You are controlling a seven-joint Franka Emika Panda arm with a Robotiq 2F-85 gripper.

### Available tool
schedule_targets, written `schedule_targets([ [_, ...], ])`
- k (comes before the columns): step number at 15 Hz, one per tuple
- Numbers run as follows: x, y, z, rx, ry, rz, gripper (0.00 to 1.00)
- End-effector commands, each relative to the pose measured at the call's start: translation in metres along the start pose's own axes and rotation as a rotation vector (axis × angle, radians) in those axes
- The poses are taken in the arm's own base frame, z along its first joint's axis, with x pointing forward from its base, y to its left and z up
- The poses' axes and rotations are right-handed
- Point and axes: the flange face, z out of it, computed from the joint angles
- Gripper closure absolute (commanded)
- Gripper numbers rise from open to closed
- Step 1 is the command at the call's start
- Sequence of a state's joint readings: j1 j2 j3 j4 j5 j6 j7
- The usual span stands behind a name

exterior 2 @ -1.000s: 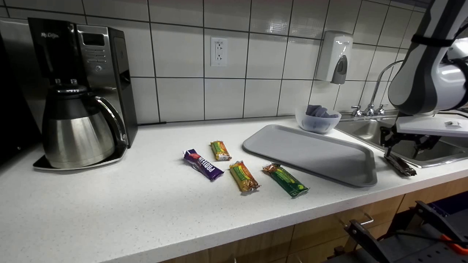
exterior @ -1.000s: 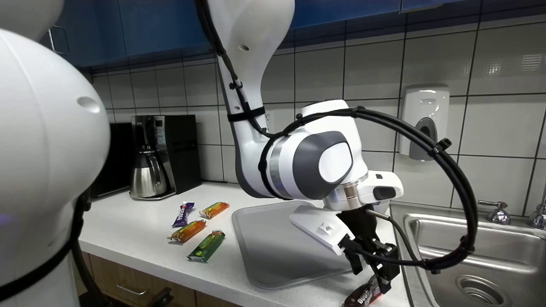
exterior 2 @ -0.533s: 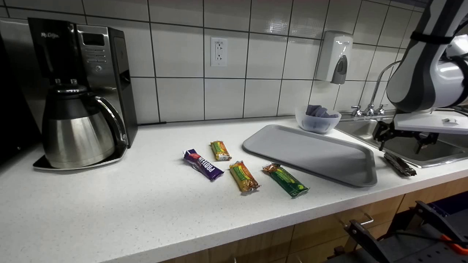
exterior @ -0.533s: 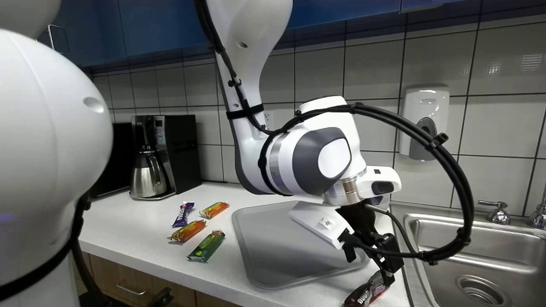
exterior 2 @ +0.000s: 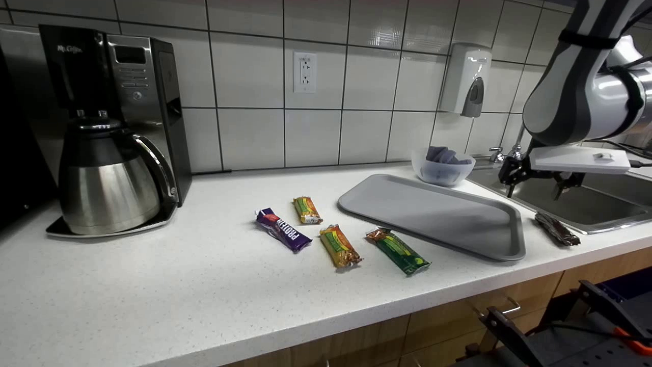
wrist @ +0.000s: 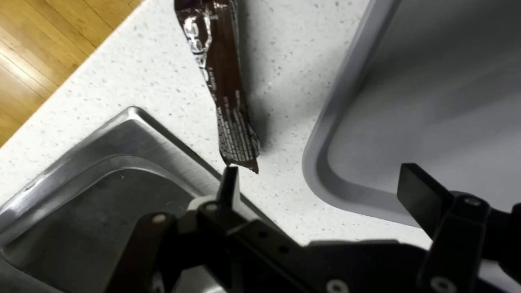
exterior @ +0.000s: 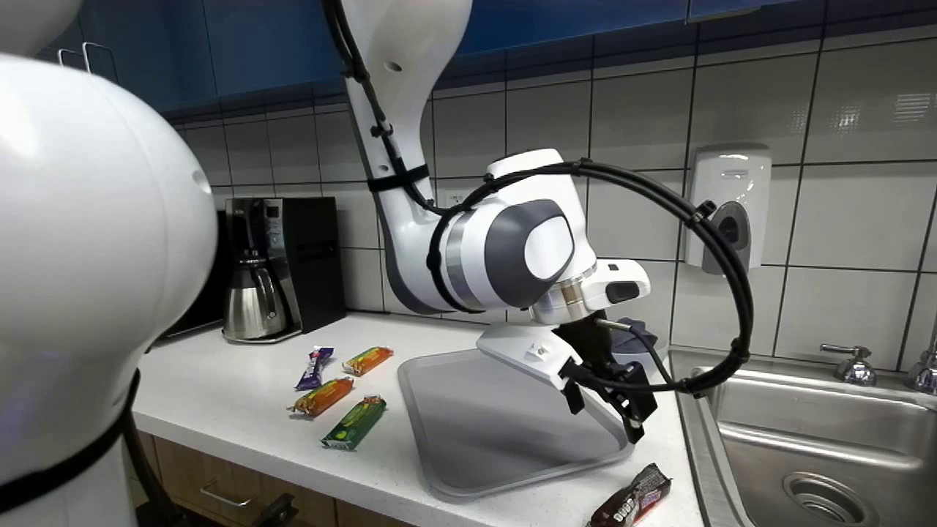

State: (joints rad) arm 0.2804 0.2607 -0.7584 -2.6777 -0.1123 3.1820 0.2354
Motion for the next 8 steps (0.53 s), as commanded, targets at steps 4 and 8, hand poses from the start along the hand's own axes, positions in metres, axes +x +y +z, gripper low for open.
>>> schedule_targets([
  [4, 0.004, -0.037, -0.028, 0.073, 0.034, -0.068, 0.00],
  [8, 0.004, -0.061, -0.041, 0.113, 0.057, -0.116, 0.00],
])
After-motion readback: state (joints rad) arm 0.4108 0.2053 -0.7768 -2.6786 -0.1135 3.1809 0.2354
